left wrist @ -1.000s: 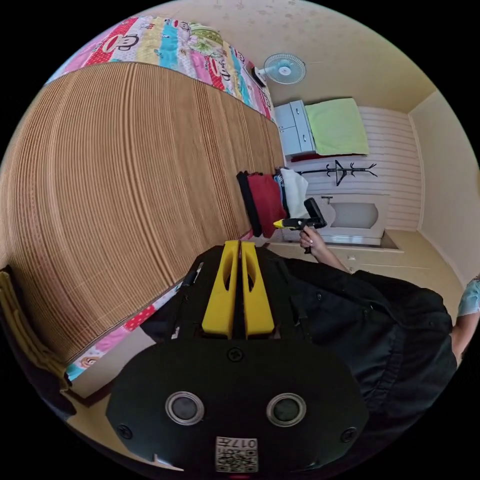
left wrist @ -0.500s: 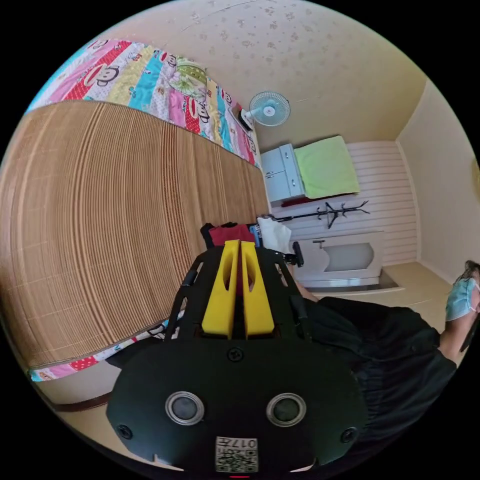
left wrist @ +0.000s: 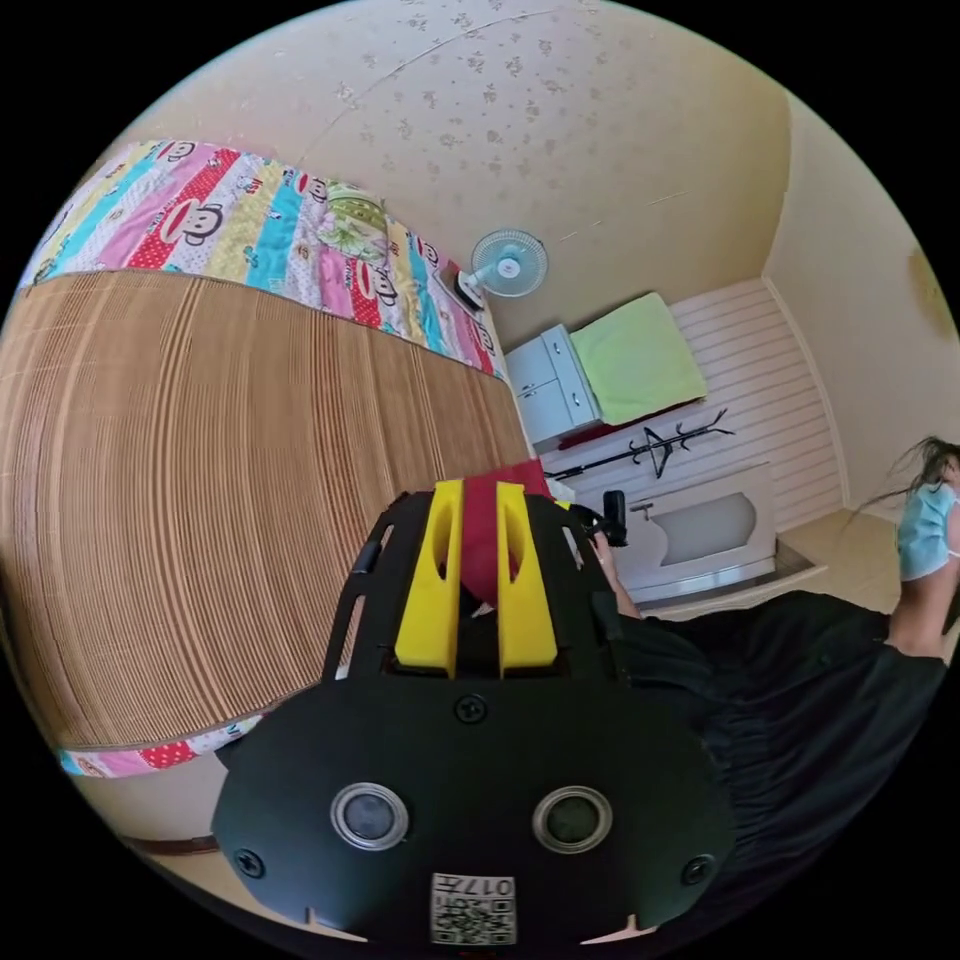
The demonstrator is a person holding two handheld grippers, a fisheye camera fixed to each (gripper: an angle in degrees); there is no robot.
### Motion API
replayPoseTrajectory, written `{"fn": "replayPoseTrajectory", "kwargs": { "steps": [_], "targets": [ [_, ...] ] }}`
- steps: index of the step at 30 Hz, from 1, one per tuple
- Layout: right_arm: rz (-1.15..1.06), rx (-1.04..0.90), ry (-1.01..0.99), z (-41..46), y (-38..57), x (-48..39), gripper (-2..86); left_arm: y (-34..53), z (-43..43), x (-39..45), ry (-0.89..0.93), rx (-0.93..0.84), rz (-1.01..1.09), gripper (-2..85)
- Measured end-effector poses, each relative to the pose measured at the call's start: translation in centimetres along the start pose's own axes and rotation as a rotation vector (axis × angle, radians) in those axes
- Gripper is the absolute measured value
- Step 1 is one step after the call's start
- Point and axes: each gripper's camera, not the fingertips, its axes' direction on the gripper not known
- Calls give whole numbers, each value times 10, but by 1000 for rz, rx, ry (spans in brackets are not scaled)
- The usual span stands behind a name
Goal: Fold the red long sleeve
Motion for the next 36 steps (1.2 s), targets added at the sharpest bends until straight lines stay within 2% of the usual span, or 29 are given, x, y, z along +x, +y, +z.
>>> {"fn": "replayPoseTrajectory", "kwargs": {
  "steps": [4, 13, 15, 18, 23, 27, 30, 36],
  "targets": [
    [-258, 2, -84, 4, 19, -93, 8, 3, 6, -7, 182, -15, 53, 81],
    [-848, 264, -409, -100, 104, -285, 9, 35, -57, 15, 203, 59, 381, 98],
    [-1022, 316, -571, -129, 123, -313, 9, 40, -73, 24, 224, 67, 456, 98],
    [-1151, 449, -822, -165, 129, -313, 9, 47, -106, 44, 227, 92, 587, 98],
    [-1054, 611, -1142, -174, 106, -260, 9, 64, -124, 80, 199, 46, 785, 95],
    [-862, 530, -1594, -91, 82, -196, 9, 83, -103, 106, 182, 2, 947, 105],
    [-744, 509, -1653, -35, 96, -164, 8, 95, -89, 119, 142, 8, 1038, 107],
    [-678, 438, -1659, 25, 118, -134, 7, 113, -54, 140, 93, -158, 1151, 131]
  ]
}}
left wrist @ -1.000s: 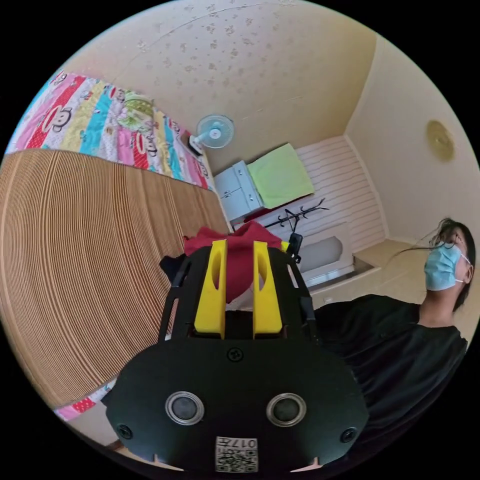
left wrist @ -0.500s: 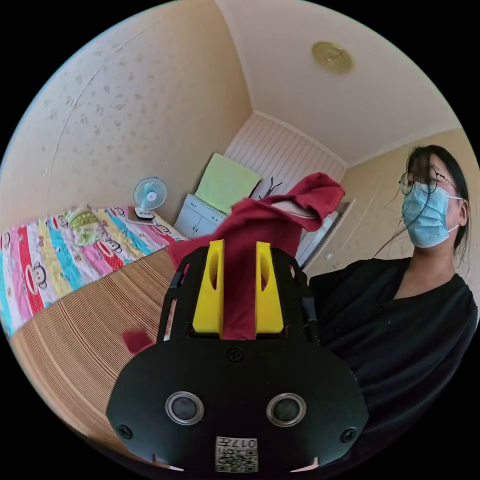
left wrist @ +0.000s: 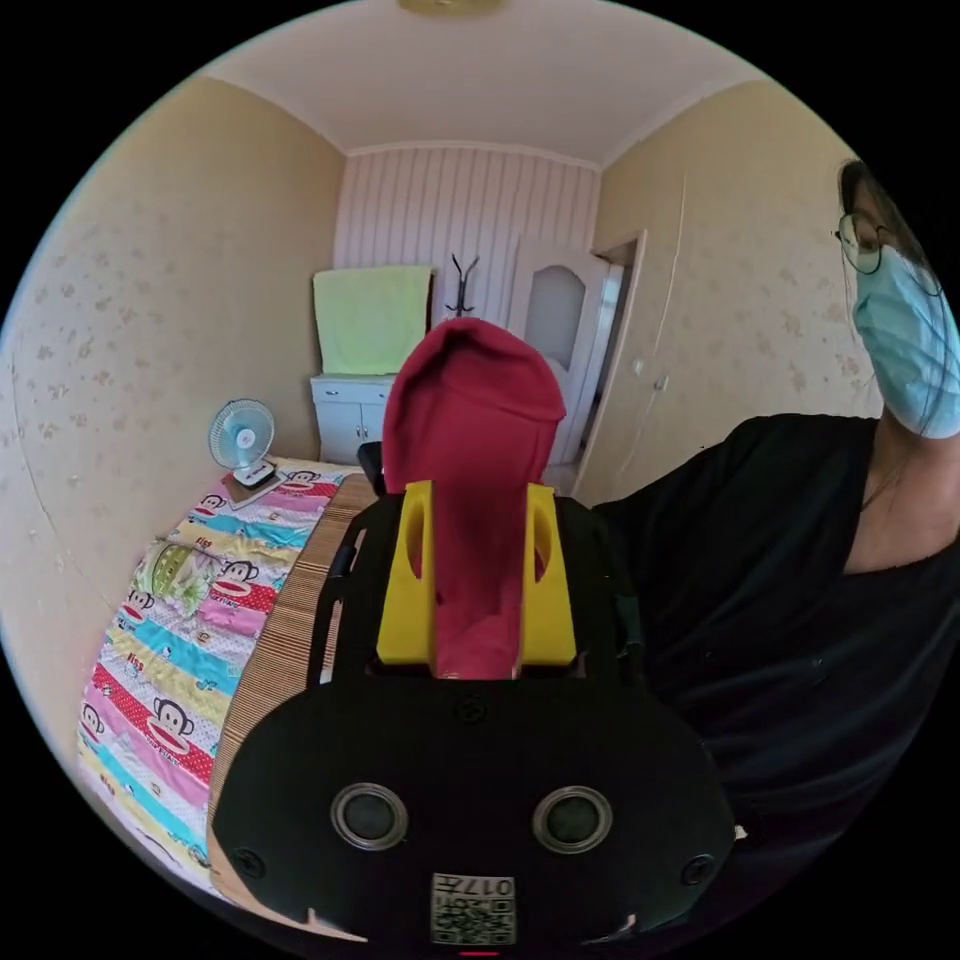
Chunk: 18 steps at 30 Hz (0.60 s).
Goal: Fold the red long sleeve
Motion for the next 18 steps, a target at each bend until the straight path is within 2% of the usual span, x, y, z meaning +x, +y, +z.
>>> {"fn": "replayPoseTrajectory", "kwargs": {
  "steps": [3, 6, 8, 10, 12, 13, 15, 16, 17, 18],
  "targets": [
    [-10, -31, 76, -16, 11, 3, 8, 3, 15, 14, 30, -19, -20, 148],
    [-7, -55, 154, -34, 24, 18, 8, 9, 49, 33, -59, -79, -44, 164],
    [21, -85, 194, -47, 29, 35, 8, 16, 74, 46, -244, -108, -90, 127],
    [63, -129, 266, -60, 32, 54, 9, 22, 76, 47, -322, -75, -116, 62],
    [167, -205, 493, -85, 27, 76, 9, 27, 66, 39, -280, -18, -139, 31],
    [204, -223, 577, -93, 25, 81, 9, 30, 57, 31, -190, 31, -146, 25],
    [432, -290, 973, -128, 21, 104, 9, 37, 45, 12, 10, 132, -160, 18],
    [512, -295, 1089, -138, 22, 110, 9, 43, 41, -7, 163, 200, -217, 13],
    [713, -302, 1334, -162, 31, 121, 9, 49, 45, -26, 241, 216, -308, 9],
    [788, -346, 1509, -174, 38, 126, 11, 53, 50, -33, 248, 217, -348, 8]
  ]
}}
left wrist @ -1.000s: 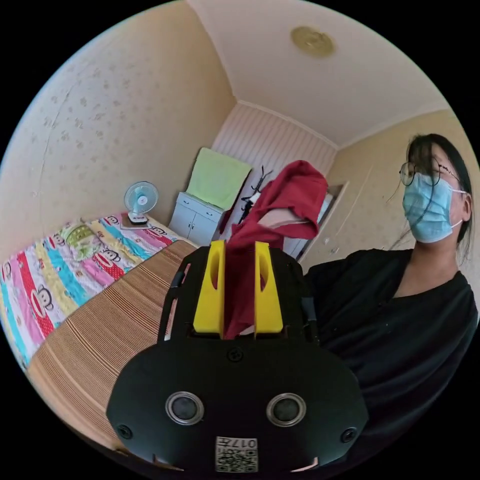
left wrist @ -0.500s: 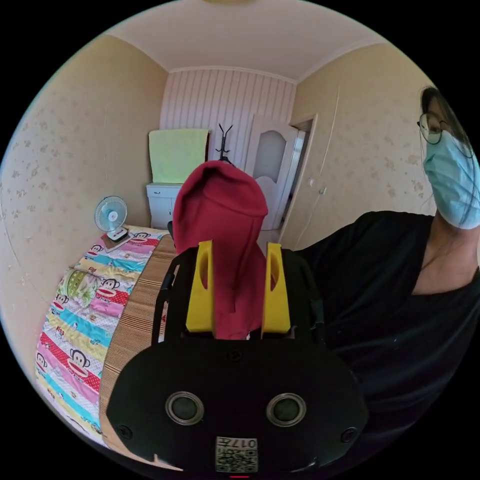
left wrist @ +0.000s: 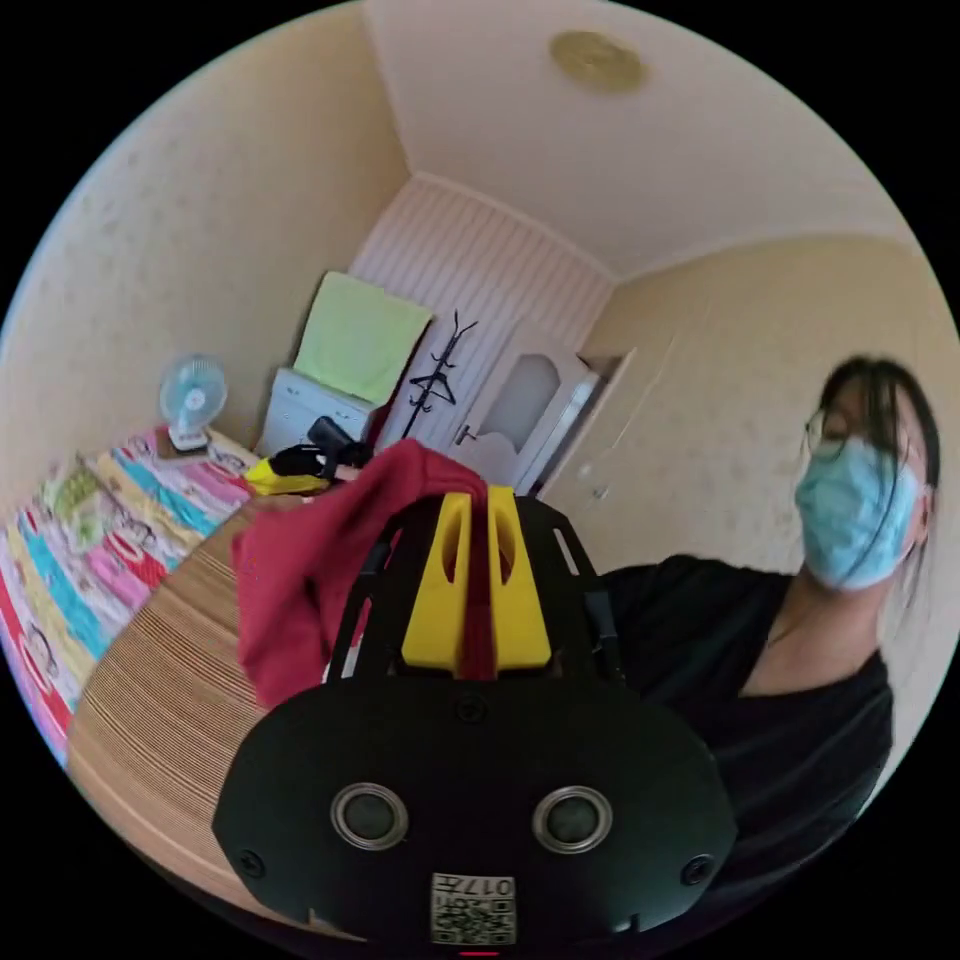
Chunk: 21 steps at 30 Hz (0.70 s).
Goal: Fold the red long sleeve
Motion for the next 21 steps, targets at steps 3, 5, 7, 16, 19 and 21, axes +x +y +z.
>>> {"fn": "replayPoseTrajectory", "kwargs": {
  "steps": [3, 5, 7, 16, 19, 21],
  "targets": [
    [-57, 41, 208, 10, 25, 10, 19, 15, 19, -32, -25, 34, -130, 3],
    [-96, 86, 225, 19, 54, 18, 31, 29, 28, -38, -33, 121, -154, 0],
    [-158, 97, 229, 35, 87, 27, 51, 33, 30, -31, -104, 189, -130, -1],
    [-530, 222, 376, 173, 257, 107, 174, 24, 30, 31, -308, 410, 64, 2],
    [-565, 211, 399, 240, 274, 146, 176, 24, 29, 43, -363, 464, 67, 5],
    [-609, 212, 405, 288, 276, 167, 177, 25, 28, 47, -388, 483, 69, 6]
  ]
}}
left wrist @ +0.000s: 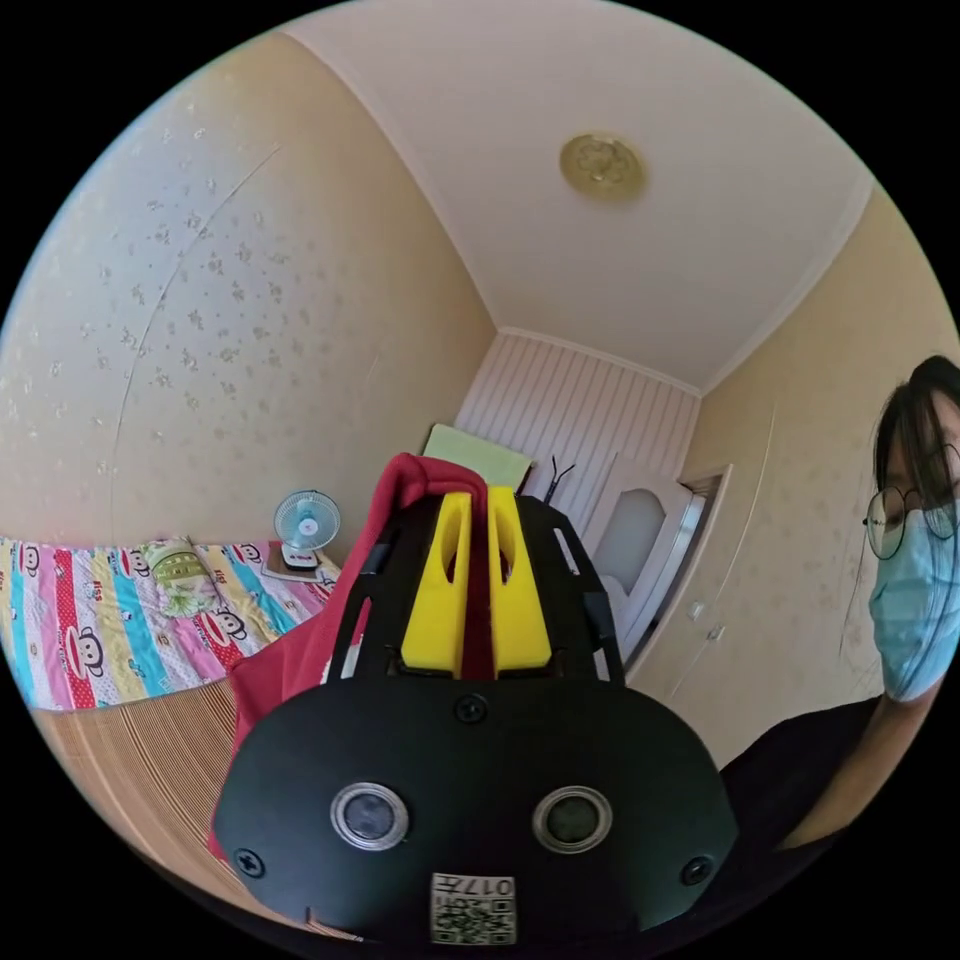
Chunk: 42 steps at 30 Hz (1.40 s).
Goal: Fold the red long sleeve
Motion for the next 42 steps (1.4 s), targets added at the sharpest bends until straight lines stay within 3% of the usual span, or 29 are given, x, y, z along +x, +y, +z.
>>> {"fn": "replayPoseTrajectory", "kwargs": {
  "steps": [7, 11, 18, 22, 25, 28, 31, 35, 38, 42],
  "targets": [
    [-41, -67, 83, 112, 19, 16, 145, 8, -30, -11, -47, 77, -66, 12],
    [-83, -57, 123, 134, 39, 20, 43, 10, -64, -26, -110, 116, -84, 15],
    [-45, 254, 527, 62, 59, 23, 17, 13, -132, -64, -112, 166, -163, 17],
    [-80, 407, 598, 41, 60, 17, 14, 9, -155, -67, -128, 123, -135, 23],
    [-130, 545, 599, 22, 60, 1, 13, 9, -175, -65, -199, 96, -61, 29],
    [-199, 632, 542, 16, 53, -16, 14, 7, -201, -76, -158, 68, 4, 32],
    [-284, 748, 487, 12, 52, -42, 15, 6, -224, -95, -67, -9, 20, 40],
    [-400, 903, 466, 8, 57, -80, 14, 15, -217, -112, 114, -307, 82, 58],
    [-489, 937, 539, 17, 53, -110, 13, 38, -187, -113, 151, -489, 97, 68],
    [-620, 993, 623, 23, 53, -144, 13, 71, -144, -102, 304, -572, 113, 74]
  ]
}}
